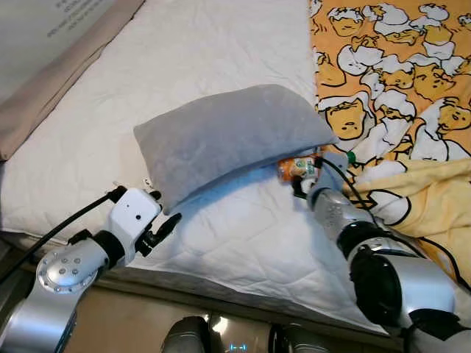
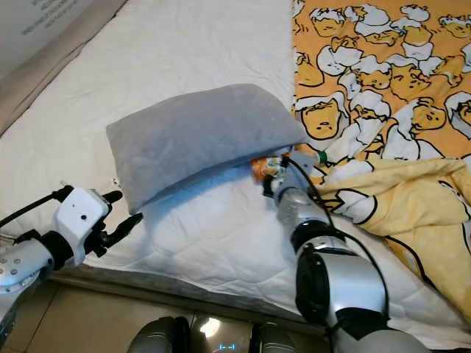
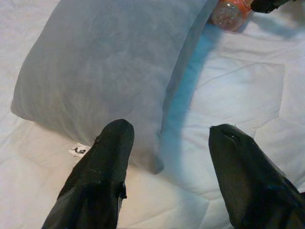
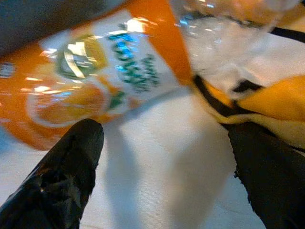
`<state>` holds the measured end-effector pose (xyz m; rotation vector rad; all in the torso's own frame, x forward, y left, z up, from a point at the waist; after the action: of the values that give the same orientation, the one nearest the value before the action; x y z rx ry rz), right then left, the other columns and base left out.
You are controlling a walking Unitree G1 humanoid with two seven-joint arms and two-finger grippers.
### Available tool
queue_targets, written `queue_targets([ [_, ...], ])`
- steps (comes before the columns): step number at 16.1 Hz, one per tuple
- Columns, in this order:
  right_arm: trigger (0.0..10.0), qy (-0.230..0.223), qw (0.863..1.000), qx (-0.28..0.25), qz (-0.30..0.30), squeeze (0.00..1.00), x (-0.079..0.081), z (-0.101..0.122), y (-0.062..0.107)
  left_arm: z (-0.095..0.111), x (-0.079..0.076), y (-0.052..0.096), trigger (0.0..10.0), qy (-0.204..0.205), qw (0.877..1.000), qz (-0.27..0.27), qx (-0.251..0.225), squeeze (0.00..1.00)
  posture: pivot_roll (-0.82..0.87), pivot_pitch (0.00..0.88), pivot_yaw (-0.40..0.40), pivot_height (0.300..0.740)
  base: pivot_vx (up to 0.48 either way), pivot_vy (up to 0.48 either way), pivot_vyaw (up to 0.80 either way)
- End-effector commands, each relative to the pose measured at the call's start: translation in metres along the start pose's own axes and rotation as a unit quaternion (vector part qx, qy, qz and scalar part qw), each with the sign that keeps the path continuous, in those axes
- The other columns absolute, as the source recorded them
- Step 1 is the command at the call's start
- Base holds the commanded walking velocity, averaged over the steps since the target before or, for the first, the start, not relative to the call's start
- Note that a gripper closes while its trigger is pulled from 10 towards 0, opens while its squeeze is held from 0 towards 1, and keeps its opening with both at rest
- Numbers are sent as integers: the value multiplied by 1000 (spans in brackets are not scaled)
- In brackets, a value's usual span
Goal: Clean up the room
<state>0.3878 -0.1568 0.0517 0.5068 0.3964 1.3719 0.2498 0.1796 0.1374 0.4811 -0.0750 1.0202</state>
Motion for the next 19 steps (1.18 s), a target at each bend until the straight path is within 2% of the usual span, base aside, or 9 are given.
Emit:
queue_targets([
  [1,10000,5,1000,17,-5,0,-5,-10,0,0,-3,1,10000,-6,1000,-9,4,0,217,172,11,740,0,0,0],
  [6,10000,37,989,-31,141,0,2,-16,3,-3,-18,1,10000,-1,999,-37,7,0,183,145,10,740,0,0,0],
  [8,10000,198,950,-100,219,0,14,-8,13,-2,-18,-2,10000,-3,999,-43,4,0,172,143,27,740,0,0,0],
  [12,10000,315,903,-144,254,0,21,12,20,-2,-17,0,10000,-7,999,-45,6,0,180,148,31,740,0,0,0],
  [13,10000,381,872,-147,269,1000,25,17,21,-2,-16,3,10000,-10,999,-45,10,0,191,156,29,740,0,0,0],
  [15,10000,445,841,-145,272,1000,28,21,21,-3,-15,6,10000,-11,999,-43,13,0,201,161,27,740,0,0,0],
  [16,10000,516,803,-151,257,1000,34,34,21,-5,-13,14,10000,-14,999,-41,21,0,223,182,27,740,0,0,0],
  [18,10000,540,791,-152,244,1000,35,39,20,-5,-13,18,10000,-15,999,-40,25,0,246,203,26,740,0,0,0],
  [19,10000,565,777,-146,236,0,35,40,19,-5,-13,21,10000,-16,999,-41,28,0,257,214,25,740,0,0,0],
])
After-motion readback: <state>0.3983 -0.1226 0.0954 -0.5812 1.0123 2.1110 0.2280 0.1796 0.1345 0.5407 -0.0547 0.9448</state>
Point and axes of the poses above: a point about 5 cm out from each wrist's last joint towards the gripper, its own y axis pointing back from the gripper into the wrist, its own z axis along the axis of the wrist's last joint, x = y × z, the point moved 3 cm from there along -y, pointing out of the wrist towards the gripper, and after that the axes turned 7 degrees about y, right-handed, at the moved point
